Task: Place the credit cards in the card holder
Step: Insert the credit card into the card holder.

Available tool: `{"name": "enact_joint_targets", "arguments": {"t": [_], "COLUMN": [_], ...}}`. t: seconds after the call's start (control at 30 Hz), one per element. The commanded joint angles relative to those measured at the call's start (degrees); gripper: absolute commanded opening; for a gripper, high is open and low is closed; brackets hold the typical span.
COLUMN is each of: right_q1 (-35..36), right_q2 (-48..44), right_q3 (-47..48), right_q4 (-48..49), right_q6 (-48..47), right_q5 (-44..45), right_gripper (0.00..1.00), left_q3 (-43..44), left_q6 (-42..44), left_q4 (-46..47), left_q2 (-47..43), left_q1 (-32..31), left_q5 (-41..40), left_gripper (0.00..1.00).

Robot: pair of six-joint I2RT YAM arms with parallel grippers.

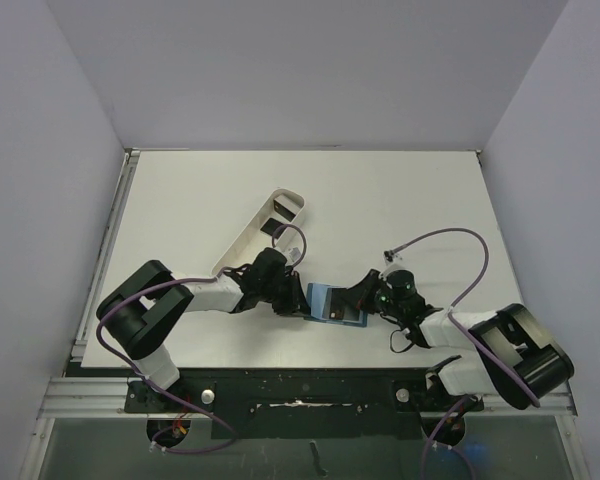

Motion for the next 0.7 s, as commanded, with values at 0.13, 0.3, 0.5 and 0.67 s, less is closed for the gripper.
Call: {"name": "enact_joint_targets", "arguments": {"t": [0.13,0.3,0.5,0.67], "right_q1": [0.74,0.67,0.7,1.18], "right_q2": [3.93,2.67,-2.31,-4.24], "right_q3": [3.69,6.6,9.37,10.54], "right_q4": [-0.96,-8.68,-20.68,-24.67], "right_q6": [-1.24,-2.16,-4.29,-4.24], "right_q5": [-2.41,-1.16,2.44,3.51], "right_gripper": [0.05,0.24,0.43,0.49], "left_q3": [-0.65,-0.4,-0.3,-0.35], "left_q6": [-0.81,-1.28,-1.36,-1.38], "left_q4": [2.34,2.37,2.24,2.19], "left_q2": [0.33,0.47,0.18,0.08], "left_q1": [-0.92,-1.02,-1.24,-1.24], "left_q5": [-0.86,-1.29,-1.55,-1.67], "left_gripper": [0.02,0.02,0.02,0.02]}}
